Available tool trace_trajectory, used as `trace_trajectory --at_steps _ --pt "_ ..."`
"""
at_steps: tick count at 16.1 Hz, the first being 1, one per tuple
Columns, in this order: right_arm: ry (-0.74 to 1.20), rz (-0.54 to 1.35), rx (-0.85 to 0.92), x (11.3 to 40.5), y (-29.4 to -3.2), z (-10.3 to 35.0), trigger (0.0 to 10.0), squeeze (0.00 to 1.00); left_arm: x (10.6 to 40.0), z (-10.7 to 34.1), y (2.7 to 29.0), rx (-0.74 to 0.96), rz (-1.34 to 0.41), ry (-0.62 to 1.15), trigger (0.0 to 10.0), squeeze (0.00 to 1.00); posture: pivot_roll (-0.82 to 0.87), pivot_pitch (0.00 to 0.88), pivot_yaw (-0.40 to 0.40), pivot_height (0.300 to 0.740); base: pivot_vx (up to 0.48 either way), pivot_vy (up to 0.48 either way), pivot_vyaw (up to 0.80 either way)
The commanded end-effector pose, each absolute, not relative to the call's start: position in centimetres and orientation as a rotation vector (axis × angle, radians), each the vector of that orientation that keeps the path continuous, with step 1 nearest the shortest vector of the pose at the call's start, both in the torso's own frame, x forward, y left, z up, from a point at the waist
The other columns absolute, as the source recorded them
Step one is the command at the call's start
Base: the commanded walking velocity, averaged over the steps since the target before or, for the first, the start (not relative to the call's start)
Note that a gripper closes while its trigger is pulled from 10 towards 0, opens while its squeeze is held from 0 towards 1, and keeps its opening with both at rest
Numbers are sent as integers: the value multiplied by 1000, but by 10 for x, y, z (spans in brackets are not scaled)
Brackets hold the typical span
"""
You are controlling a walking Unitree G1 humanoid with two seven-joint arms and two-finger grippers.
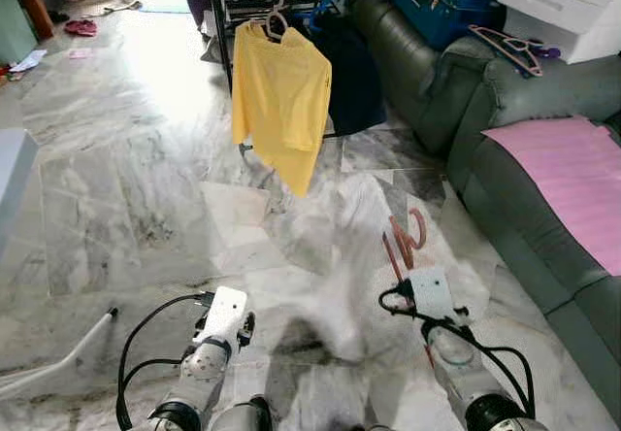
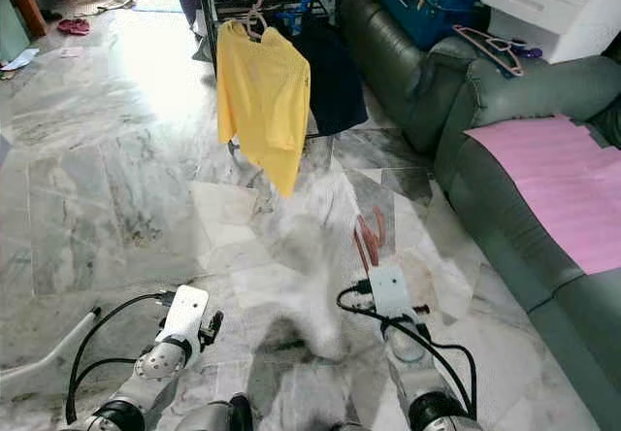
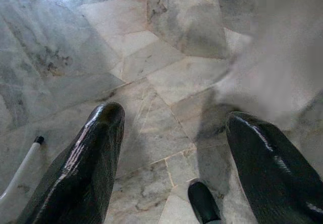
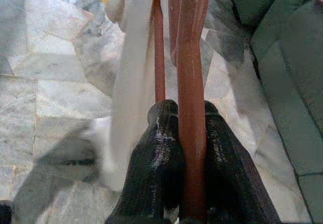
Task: Hang hanger
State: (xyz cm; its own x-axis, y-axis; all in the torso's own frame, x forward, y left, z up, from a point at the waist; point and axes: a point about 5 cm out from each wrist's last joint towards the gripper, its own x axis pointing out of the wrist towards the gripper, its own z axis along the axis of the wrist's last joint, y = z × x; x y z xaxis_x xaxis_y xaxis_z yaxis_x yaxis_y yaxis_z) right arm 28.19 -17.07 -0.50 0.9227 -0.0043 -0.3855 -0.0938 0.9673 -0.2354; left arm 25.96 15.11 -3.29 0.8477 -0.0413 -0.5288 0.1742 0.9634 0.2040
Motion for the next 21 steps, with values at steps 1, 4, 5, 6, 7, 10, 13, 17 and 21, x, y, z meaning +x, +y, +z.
trace_trajectory --at_steps 1,4,5,6,7,10,13,17,21 --pt "350 25 -248 287 -172 2 0 0 259 -35 153 253 -114 568 10000 0 -61 88 10 740 0 0 0" --pt "351 28 -247 285 -169 -1 0 0 257 -36 154 251 -112 577 10000 0 -62 88 9 740 0 0 0" --pt "350 28 -248 285 -168 -1 0 0 257 -36 154 249 -112 576 10000 0 -61 88 7 740 0 0 0" --pt "347 29 -250 285 -167 -1 0 0 257 -36 154 244 -109 577 10000 0 -62 88 6 740 0 0 0" --pt "345 30 -251 285 -167 -1 0 0 256 -37 154 242 -106 580 10000 0 -61 89 5 740 0 0 0" --pt "343 30 -252 285 -167 -1 0 0 255 -38 156 231 -91 594 10000 0 -62 88 1 740 0 0 0" --pt "350 17 -236 284 -166 -2 0 0 255 -38 158 208 -63 596 10000 0 -62 86 -1 740 0 0 0" --pt "416 -49 -202 277 -175 -11 0 0 255 -38 160 138 -24 614 10000 0 -64 83 -6 740 0 0 0" --pt "421 -63 -197 276 -177 -12 0 0 257 -37 157 125 -35 604 10000 0 -69 84 -7 740 0 0 0"
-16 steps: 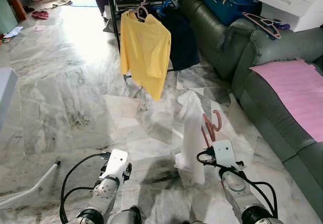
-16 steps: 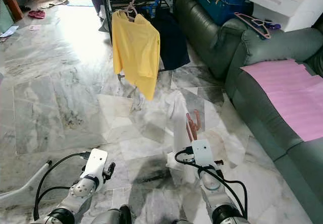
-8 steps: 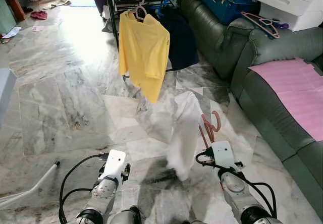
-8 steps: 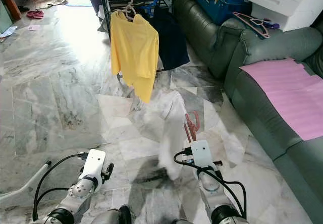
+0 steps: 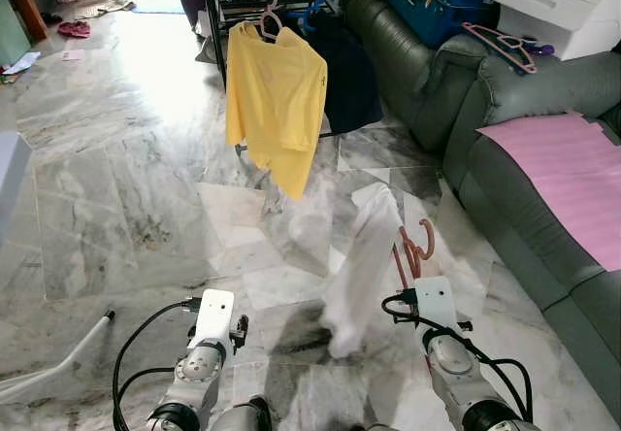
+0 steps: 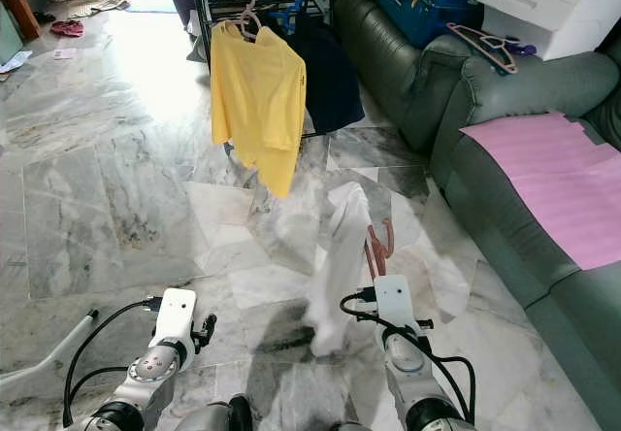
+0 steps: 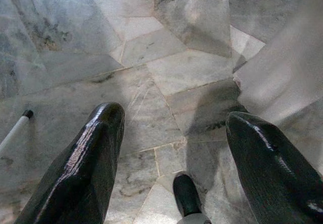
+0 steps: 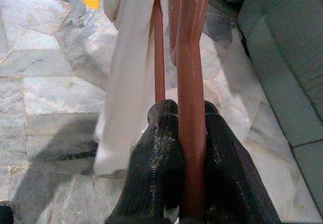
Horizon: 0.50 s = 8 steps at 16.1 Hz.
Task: Hang hanger
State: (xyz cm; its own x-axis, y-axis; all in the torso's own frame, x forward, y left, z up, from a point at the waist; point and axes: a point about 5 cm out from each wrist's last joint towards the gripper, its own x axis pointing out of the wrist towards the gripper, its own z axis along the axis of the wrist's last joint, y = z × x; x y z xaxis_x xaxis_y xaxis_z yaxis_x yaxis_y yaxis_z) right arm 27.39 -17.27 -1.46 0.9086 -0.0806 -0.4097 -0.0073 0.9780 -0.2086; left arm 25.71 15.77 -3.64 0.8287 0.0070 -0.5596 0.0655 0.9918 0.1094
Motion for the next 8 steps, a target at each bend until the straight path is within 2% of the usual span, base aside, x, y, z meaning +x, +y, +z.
trace_trajectory --at_steps 1,8 --pt "423 -65 -194 275 -177 -13 0 0 257 -37 156 127 -38 603 10000 0 -69 85 -7 740 0 0 0" --pt "441 -77 -179 272 -176 -16 0 0 258 -36 153 168 -57 605 10000 0 -72 89 -2 740 0 0 0"
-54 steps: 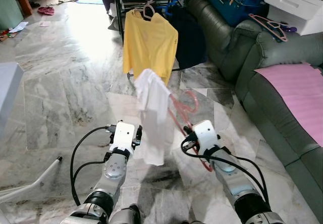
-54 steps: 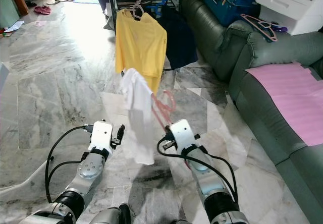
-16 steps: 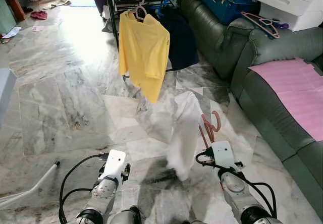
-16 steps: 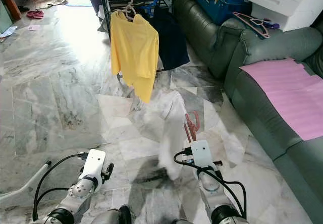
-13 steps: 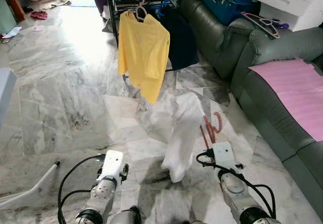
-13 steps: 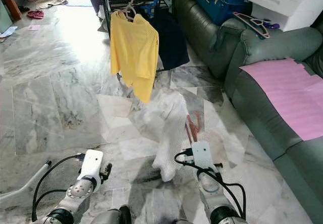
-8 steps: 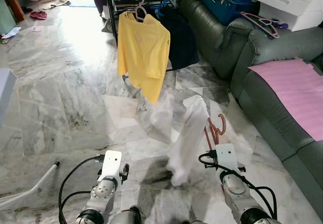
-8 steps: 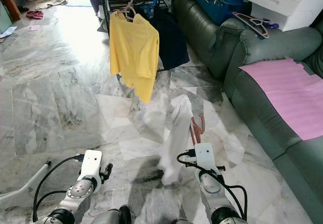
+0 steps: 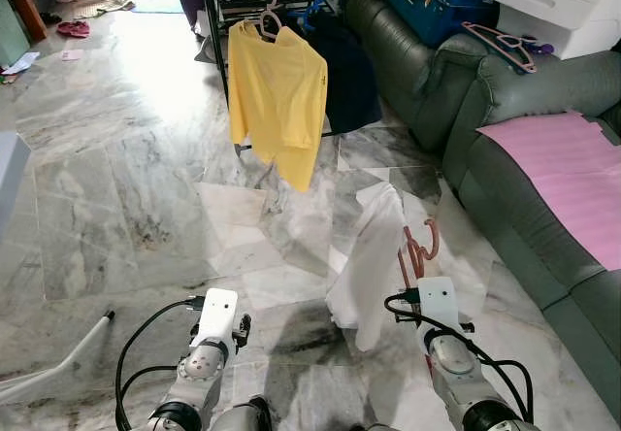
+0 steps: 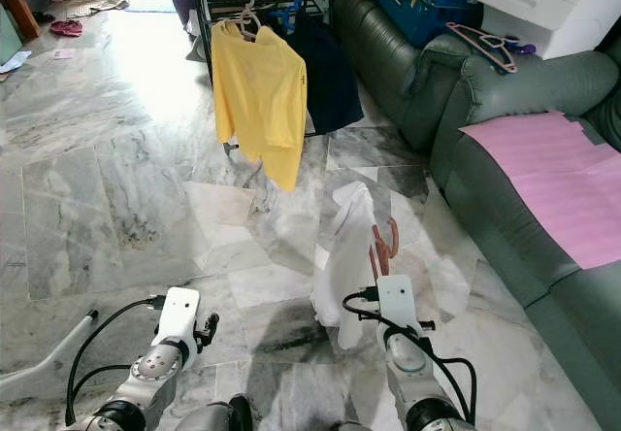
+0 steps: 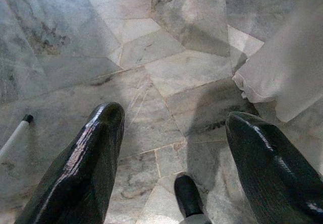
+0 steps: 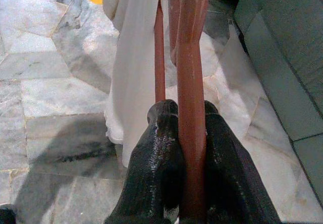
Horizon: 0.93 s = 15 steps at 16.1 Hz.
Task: Hang hanger
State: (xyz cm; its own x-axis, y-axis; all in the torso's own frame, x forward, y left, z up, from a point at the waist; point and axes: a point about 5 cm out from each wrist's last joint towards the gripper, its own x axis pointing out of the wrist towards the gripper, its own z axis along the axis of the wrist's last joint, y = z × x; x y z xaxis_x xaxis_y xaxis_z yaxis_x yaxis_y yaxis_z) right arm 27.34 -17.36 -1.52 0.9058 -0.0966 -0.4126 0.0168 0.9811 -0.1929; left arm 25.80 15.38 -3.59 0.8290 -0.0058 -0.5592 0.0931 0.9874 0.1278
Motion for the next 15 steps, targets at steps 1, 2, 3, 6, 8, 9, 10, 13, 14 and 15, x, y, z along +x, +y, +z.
trace_trajectory --at_steps 1,2,3,6,8,9,10,13,14,15 --pt "447 -81 -177 272 -175 -17 0 0 259 -36 152 179 -66 606 10000 0 -71 88 -2 740 0 0 0" --pt "451 -86 -174 271 -175 -17 0 0 259 -36 151 188 -72 606 10000 0 -69 87 -2 740 0 0 0" --pt "452 -88 -179 272 -175 -17 0 0 259 -36 151 189 -75 607 10000 0 -68 86 -2 740 0 0 0" --pt "446 -59 -182 274 -174 -16 0 0 259 -36 150 195 -79 603 10000 0 -69 85 -1 740 0 0 142" --pt "446 -48 -194 274 -174 -16 4314 0 259 -36 149 200 -82 603 10000 0 -70 85 -1 740 0 0 800" --pt "447 -45 -195 274 -173 -16 4706 0 259 -36 149 204 -85 603 10000 0 -71 87 -1 740 0 0 800" --pt "447 -44 -190 274 -173 -16 5451 0 259 -36 149 206 -86 602 10000 0 -70 87 -2 740 0 0 800" --pt "449 -38 -188 274 -172 -16 4392 0 260 -35 148 208 -87 596 10000 0 -68 90 -2 740 0 0 800" --pt "450 -36 -187 274 -172 -16 4275 0 260 -35 148 209 -87 594 10000 0 -68 92 -2 740 0 0 800" --pt "449 -33 -186 274 -171 -16 4471 0 260 -35 148 209 -87 593 10000 0 -69 94 -3 740 0 0 800"
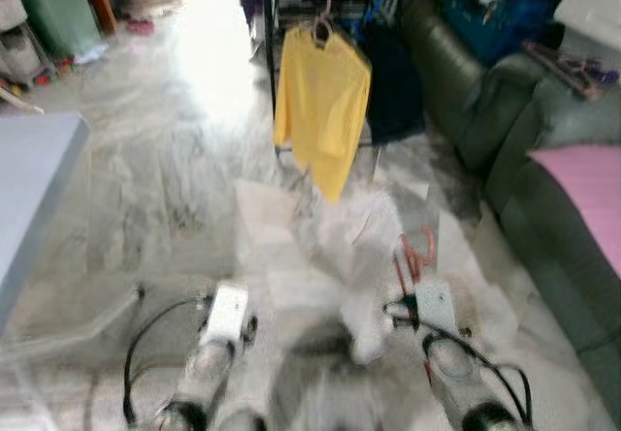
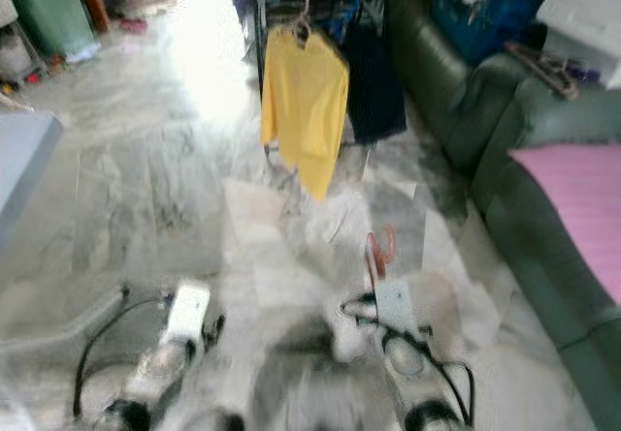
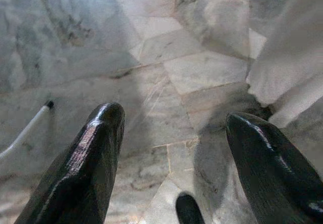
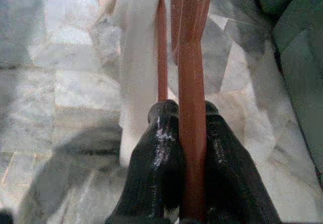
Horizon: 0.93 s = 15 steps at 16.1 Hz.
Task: Hang hanger
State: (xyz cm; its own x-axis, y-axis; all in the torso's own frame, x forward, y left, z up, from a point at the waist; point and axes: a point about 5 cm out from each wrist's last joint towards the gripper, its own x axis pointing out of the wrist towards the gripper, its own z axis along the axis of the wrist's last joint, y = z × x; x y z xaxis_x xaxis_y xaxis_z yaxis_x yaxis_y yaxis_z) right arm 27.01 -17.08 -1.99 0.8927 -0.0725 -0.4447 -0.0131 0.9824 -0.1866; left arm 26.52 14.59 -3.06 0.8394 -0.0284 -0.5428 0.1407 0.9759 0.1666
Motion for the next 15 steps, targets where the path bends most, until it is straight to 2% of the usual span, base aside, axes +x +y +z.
trace_trajectory --at_steps 1,2,3,4,15 --pt "449 -33 -185 274 -171 -16 4745 0 260 -35 148 210 -87 592 10000 0 -69 94 -3 740 0 0 800" --pt "449 -32 -180 274 -171 -16 8667 0 260 -35 147 210 -87 591 10000 0 -69 96 -1 740 0 0 800" --pt "450 -31 -178 274 -171 -16 9569 0 260 -35 147 210 -87 590 10000 0 -69 96 -3 740 0 0 800" --pt "451 -28 -174 274 -170 -16 10000 0 260 -35 147 209 -88 588 10000 0 -69 96 -3 740 0 0 469" --pt "403 -33 -233 277 -171 -12 10000 0 258 -36 157 239 -59 598 10000 0 -53 82 -10 740 0 0 0"
